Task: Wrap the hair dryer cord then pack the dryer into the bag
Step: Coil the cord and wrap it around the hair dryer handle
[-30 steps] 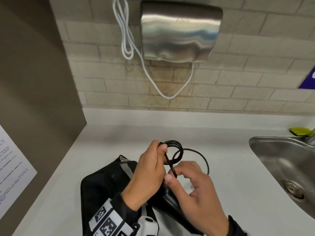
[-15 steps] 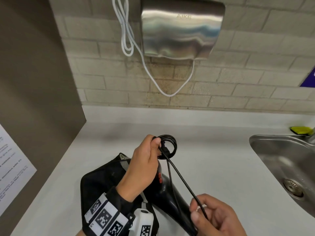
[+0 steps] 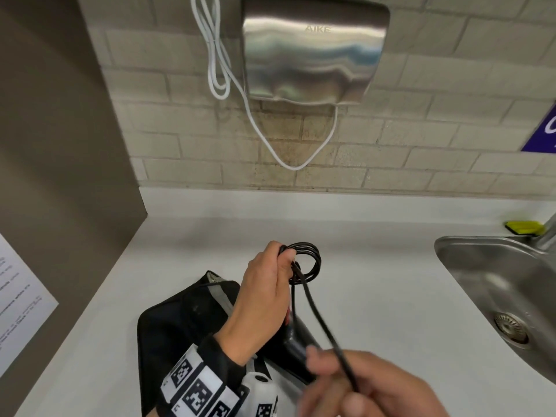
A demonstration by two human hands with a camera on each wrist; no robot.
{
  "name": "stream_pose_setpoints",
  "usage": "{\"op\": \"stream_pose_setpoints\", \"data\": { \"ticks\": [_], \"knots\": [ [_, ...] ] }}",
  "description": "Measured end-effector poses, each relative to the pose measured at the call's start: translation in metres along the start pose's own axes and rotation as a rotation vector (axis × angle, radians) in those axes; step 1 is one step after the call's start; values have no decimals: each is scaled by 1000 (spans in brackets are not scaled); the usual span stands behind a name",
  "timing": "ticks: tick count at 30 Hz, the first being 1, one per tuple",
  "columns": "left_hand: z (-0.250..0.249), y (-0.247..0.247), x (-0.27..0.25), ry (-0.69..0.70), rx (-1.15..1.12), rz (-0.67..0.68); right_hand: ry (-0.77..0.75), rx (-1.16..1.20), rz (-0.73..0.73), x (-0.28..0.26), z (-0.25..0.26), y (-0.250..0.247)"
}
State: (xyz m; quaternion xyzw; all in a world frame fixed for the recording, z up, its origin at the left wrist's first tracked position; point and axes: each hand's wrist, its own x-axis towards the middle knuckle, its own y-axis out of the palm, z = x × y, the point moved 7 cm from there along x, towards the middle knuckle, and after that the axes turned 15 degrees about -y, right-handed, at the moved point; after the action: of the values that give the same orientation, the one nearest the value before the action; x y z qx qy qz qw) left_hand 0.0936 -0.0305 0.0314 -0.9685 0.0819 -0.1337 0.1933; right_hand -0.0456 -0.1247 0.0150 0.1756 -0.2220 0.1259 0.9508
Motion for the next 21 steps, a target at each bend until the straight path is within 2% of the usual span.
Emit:
{"op": "stream_pose_setpoints", "data": {
  "ticks": [3, 7, 10, 12, 13, 15, 16, 18, 21],
  "knots": [
    [7, 4, 0, -39, -19, 18, 339, -64, 88, 1, -31, 16],
    [6, -1, -3, -67, -23, -4, 397, 97, 167, 16, -4, 25],
    [10, -17, 6, -87, -31, -89, 298, 65, 117, 10, 7, 17],
    [15, -25, 12, -99, -44, -115, 169, -114, -36, 2, 11, -5],
    [18, -27, 13, -101, -38, -122, 121, -217, -156, -1, 15, -19],
    [19, -25, 11, -103, -32, -107, 24, -417, -333, 0, 30, -45],
    [18, -23, 9, -102, -39, -84, -23, -509, -378, 4, 38, -55],
    [13, -17, 5, -85, -21, -58, -79, -620, -415, 14, 50, -68],
    [5, -9, 1, -31, 11, -51, -40, -787, -300, 27, 55, -69]
  ]
}}
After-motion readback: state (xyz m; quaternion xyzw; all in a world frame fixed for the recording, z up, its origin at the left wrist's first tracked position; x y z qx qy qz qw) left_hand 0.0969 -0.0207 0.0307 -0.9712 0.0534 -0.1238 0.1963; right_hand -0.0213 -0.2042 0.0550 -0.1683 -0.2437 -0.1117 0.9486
